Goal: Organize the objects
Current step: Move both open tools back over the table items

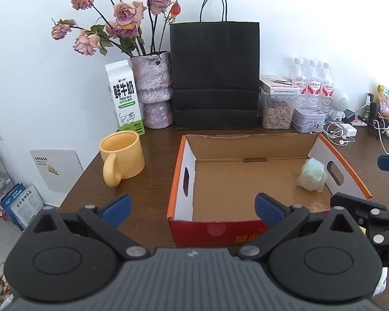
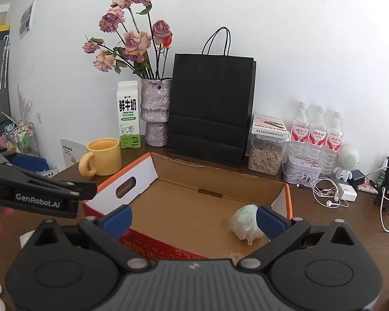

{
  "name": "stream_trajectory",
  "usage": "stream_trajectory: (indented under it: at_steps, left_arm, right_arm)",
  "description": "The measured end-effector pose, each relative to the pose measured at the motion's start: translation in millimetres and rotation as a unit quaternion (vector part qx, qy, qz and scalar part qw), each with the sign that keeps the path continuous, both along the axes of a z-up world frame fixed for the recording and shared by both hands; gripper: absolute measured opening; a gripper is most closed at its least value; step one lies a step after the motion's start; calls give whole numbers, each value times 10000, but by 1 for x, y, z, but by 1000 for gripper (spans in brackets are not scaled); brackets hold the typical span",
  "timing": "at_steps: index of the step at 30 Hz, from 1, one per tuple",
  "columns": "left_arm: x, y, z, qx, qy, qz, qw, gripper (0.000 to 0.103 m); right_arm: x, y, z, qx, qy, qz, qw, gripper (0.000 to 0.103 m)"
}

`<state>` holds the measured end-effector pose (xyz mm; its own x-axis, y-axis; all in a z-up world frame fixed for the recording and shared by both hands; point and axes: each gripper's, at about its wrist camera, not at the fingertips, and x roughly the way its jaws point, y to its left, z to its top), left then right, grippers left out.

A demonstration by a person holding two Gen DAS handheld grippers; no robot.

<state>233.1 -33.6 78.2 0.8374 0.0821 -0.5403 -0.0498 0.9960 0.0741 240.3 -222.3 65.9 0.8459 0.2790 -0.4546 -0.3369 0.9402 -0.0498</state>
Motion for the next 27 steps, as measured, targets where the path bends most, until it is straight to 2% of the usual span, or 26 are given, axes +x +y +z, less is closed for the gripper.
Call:
stream_trajectory:
  at_steps: [15, 27]
  left_arm:
    - [-81, 53, -12, -104, 89, 512, 9986, 103]
    - [-134, 86, -29, -85, 256, 666, 9974, 103]
  right_arm:
    - [-75, 24, -13, 88, 188, 194, 9996, 103]
    - [-118, 51, -32, 50, 430, 411, 9982, 103]
